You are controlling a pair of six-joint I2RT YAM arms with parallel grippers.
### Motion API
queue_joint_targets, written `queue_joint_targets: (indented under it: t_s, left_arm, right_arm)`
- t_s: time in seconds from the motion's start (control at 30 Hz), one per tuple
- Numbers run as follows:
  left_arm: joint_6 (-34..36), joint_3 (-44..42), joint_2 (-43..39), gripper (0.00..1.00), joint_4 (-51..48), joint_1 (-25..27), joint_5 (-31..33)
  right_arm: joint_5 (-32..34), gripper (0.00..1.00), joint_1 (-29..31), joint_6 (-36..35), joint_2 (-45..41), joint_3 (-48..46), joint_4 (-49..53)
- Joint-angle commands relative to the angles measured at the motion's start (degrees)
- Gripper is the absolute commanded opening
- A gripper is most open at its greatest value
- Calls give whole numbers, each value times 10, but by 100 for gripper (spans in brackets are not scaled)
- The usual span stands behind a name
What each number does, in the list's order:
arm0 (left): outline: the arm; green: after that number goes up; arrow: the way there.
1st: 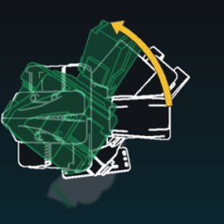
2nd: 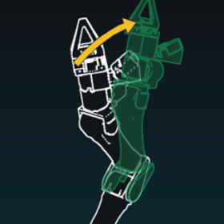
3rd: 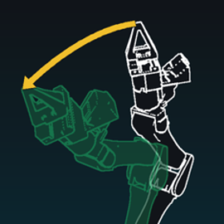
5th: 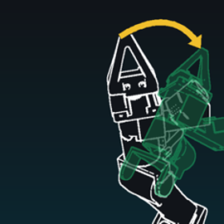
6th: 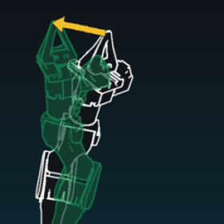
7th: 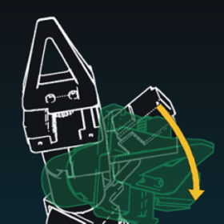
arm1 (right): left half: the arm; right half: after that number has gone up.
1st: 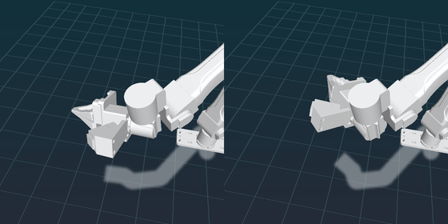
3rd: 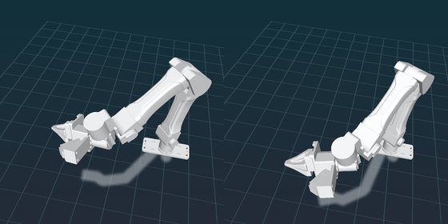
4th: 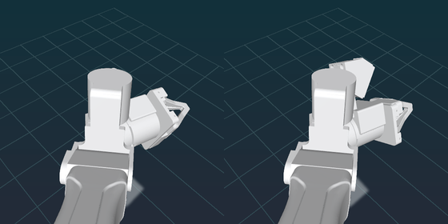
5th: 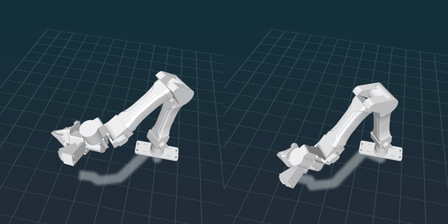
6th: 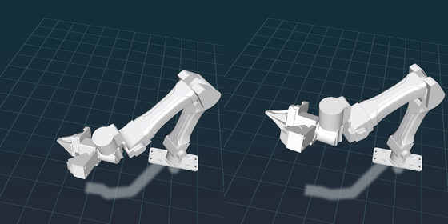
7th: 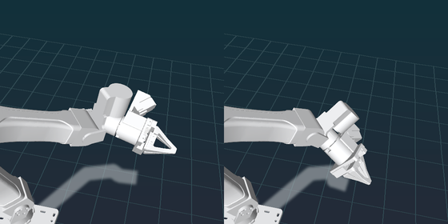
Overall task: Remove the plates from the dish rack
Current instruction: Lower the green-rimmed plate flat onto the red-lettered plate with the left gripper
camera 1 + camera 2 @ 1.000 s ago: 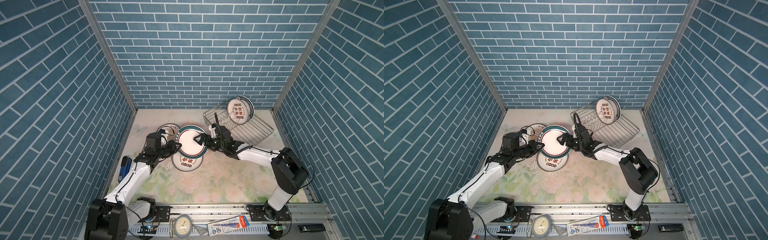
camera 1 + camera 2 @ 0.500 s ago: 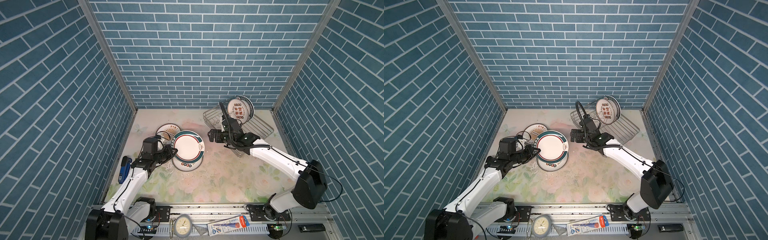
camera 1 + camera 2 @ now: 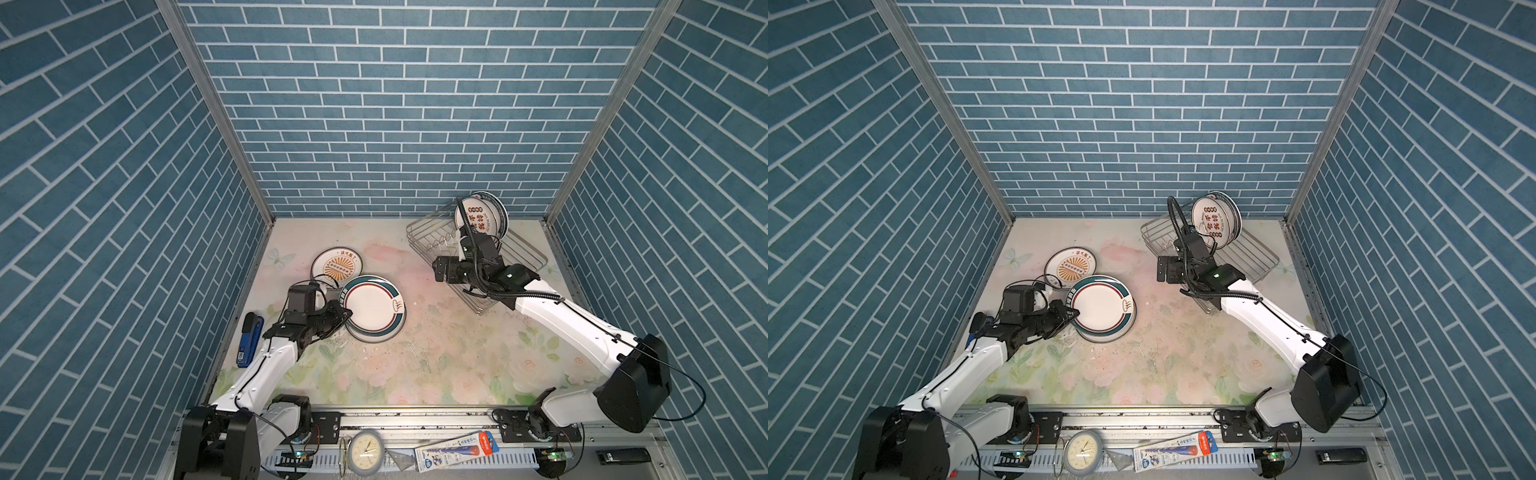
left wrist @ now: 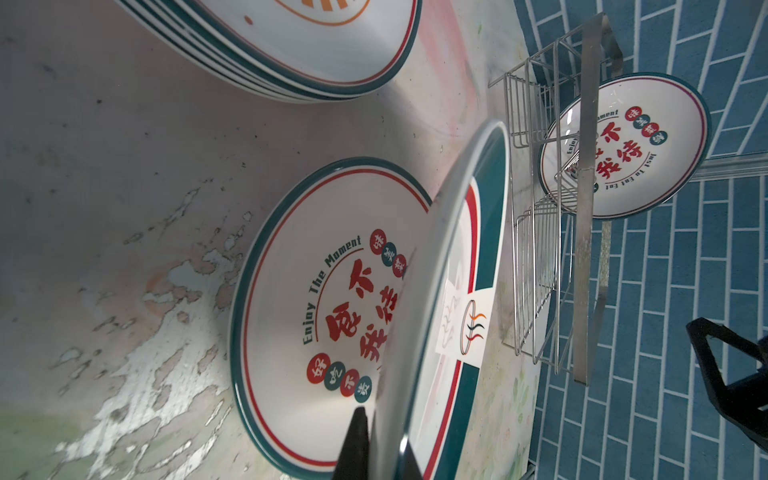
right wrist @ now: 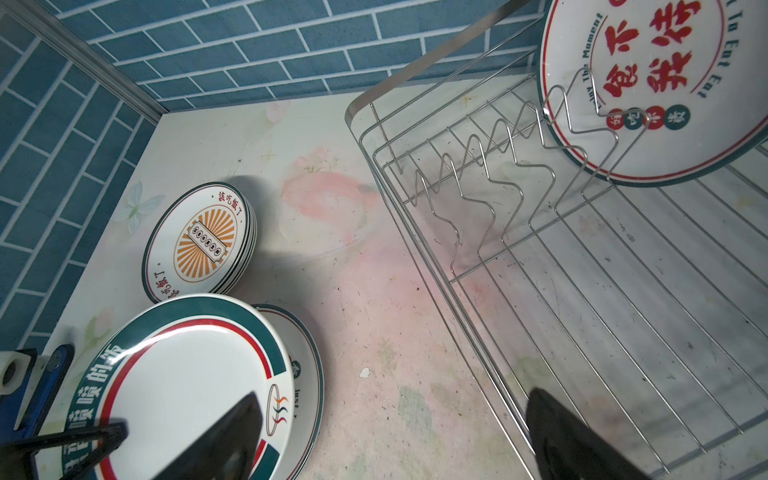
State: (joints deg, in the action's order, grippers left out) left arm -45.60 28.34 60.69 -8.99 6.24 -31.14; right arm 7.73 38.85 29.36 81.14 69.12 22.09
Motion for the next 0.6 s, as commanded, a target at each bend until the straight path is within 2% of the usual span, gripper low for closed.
queue_joint_targets:
  t_s: [0.0,0.43,0.57]
  left_arm:
    - [3,0,5,0,14,-3,3]
    - [13,-6,58,0,28,-3,11]
    - [15,-2,77,4,25,-3,8]
  right_arm:
    - [-15,99,-3,-24,-4,-17,5]
    - [-25,99,-4,-34,-10,-11,10]
    - [-25,99,-4,-37,-13,-13,11]
